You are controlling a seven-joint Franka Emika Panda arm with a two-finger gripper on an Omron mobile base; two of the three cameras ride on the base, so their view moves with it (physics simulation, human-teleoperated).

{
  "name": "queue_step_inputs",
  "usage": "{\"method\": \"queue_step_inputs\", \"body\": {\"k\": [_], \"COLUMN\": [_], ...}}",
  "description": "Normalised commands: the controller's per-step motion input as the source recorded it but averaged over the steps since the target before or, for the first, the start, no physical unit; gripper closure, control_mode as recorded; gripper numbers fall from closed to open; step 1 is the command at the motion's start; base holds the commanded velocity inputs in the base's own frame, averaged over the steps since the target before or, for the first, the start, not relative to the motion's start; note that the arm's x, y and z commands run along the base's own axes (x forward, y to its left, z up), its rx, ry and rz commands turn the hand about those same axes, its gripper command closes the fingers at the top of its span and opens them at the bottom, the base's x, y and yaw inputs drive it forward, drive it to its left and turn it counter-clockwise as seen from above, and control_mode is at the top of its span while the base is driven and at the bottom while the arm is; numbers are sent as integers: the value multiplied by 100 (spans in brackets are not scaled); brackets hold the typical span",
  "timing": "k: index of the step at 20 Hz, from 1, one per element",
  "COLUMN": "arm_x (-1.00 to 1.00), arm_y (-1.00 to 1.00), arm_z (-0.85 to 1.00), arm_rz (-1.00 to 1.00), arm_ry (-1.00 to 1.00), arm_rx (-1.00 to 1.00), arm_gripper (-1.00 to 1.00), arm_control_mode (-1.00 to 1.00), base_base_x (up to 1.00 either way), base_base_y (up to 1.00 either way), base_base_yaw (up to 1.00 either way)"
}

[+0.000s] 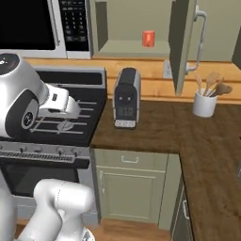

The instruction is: Gather all objects into one cabinet and sort the glasses and bowls to opposite sides.

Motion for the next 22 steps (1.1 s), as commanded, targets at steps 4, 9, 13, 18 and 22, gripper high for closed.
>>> {"method": "queue_step_inputs", "body": {"k": [4, 9, 13, 18, 22], "arm_x": [0, 0, 0, 0, 0], "arm_y": [0, 0, 0, 0, 0], "arm_z": [0, 0, 0, 0, 0], "arm_rz": [0, 0, 0, 0, 0], "arm_ry": [0, 0, 0, 0, 0], "arm_rx": [0, 0, 0, 0, 0], "arm_gripper": [-100, -100, -100, -100, -100], "arm_control_mode": [100, 100, 100, 100, 100], "base_base_x": [70, 53, 37, 31, 46], "base_base_y": [-35, -46, -47, -44, -33], "base_base_yaw": [3, 0, 1, 1, 4]}}
